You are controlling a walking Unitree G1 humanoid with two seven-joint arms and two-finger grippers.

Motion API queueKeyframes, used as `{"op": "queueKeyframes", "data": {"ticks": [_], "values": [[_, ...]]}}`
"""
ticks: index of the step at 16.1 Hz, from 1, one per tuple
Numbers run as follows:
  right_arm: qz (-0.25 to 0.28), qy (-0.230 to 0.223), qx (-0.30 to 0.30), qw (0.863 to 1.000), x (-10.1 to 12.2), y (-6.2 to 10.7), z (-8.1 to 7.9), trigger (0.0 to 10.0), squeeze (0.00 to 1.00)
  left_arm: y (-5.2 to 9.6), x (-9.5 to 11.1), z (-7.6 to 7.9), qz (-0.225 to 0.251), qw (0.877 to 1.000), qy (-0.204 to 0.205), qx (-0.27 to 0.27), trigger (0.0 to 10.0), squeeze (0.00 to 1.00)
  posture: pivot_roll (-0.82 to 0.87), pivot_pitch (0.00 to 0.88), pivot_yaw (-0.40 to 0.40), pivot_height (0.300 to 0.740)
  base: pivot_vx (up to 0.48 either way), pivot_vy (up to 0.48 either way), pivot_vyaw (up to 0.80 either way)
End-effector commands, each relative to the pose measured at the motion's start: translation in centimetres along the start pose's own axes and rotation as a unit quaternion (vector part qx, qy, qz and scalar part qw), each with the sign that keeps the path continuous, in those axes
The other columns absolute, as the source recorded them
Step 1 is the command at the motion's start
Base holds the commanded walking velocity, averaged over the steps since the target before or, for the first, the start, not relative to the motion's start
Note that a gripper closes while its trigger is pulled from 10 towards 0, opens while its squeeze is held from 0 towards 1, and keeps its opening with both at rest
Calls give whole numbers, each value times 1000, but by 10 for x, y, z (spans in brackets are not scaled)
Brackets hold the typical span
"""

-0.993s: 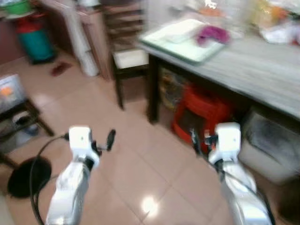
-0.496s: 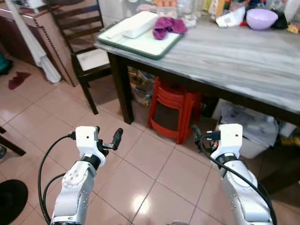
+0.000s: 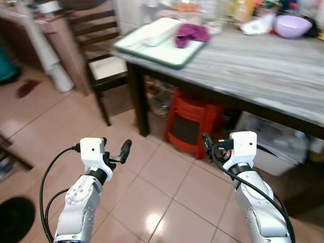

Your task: Setting the table

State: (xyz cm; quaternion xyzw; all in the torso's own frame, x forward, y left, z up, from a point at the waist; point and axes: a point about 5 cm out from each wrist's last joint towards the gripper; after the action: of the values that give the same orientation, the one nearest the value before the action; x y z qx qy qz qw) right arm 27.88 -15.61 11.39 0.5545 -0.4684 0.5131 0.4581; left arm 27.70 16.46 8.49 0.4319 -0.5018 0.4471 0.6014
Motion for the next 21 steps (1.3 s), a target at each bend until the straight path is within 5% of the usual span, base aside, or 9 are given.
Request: {"op": "queueKeyframes", "data": {"ticks": [1,14,21], "values": [[-6,0,-2,1000,-4,1,1,10000,0,1,-1,1,0,1000,-2,-5,10000,0,-135,123,48,740,319,0,-800],[-14,-7,-1,1000,-8,4,-1,10000,0,3,-6,0,-19,1000,-14,19,10000,0,-130,126,42,740,168,0,-118],[-21,-14,-7,1000,-11,5,-1,10000,0,0,-9,-2,-37,998,-28,44,10000,0,-130,128,46,740,0,0,-682]]}}
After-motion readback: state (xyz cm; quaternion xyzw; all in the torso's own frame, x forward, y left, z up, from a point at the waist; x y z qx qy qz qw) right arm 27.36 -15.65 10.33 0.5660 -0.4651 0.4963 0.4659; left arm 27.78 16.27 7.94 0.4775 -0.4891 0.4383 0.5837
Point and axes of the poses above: a point about 5 cm out from each wrist's last joint towards the gripper, its own y axis pointing back from the gripper into the wrist, its own x axis along the axis of the wrist's last joint, z = x × y, and after that the axes turned 4 degrees about -y, right-handed
